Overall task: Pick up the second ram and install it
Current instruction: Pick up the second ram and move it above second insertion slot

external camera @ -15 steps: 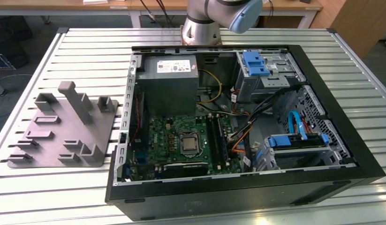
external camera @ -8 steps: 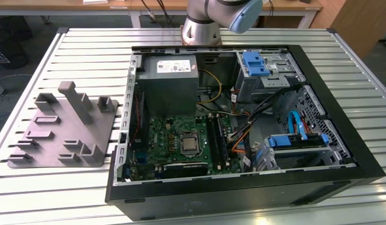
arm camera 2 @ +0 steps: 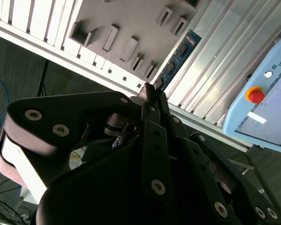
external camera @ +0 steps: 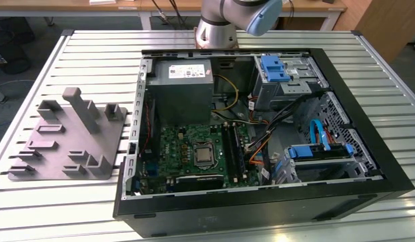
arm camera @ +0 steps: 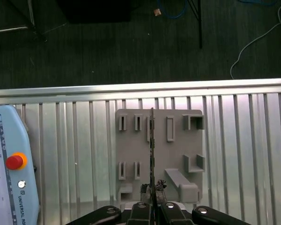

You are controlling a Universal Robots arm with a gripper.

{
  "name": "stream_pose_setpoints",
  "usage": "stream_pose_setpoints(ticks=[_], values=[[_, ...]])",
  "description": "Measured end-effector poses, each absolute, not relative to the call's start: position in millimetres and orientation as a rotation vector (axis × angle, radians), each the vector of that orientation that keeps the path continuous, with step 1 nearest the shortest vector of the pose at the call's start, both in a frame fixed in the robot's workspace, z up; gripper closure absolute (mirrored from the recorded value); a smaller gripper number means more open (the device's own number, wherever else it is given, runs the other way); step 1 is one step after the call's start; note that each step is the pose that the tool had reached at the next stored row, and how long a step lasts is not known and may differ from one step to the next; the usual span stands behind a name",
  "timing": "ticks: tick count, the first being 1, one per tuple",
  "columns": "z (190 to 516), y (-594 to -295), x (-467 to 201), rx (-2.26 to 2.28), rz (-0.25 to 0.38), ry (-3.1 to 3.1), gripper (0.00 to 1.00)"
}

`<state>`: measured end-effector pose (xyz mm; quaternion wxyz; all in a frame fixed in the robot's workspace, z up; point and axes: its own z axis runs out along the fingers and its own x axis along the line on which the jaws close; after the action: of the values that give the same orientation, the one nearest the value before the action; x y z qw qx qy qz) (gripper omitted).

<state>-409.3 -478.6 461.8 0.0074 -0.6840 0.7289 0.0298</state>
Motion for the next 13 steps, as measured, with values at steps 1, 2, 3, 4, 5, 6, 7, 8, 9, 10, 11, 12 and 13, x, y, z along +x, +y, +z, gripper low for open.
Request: stream_pose_setpoints(ticks=[1,2,3,4,5,6,7,8,9,10,11,12,13], values=[[461.7,-478.6,-409.3,-2.139,0.093,2.279,0.86],[461.7,-478.6,-409.2,-2.139,0.093,2.279,0.86],[461.3,-478.7,-408.5,-2.139,0.093,2.279,0.86],[460.4,-478.7,-407.1,-2.139,0.093,2.279,0.86],[458.9,-478.6,-404.2,-2.139,0.094,2.280,0.86],[457.4,-478.6,-400.3,-2.139,0.094,2.280,0.86],[455.7,-478.6,-395.9,-2.139,0.094,2.280,0.86],[453.9,-478.6,-391.4,-2.139,0.094,2.280,0.86],[452.0,-478.6,-387.0,-2.139,0.094,2.280,0.86],[450.3,-478.6,-382.5,-2.139,0.094,2.280,0.86],[448.5,-478.6,-377.9,-2.139,0.094,2.280,0.86],[446.5,-478.6,-373.0,-2.139,0.094,2.280,0.86],[444.7,-478.6,-368.5,-2.139,0.094,2.280,0.86]])
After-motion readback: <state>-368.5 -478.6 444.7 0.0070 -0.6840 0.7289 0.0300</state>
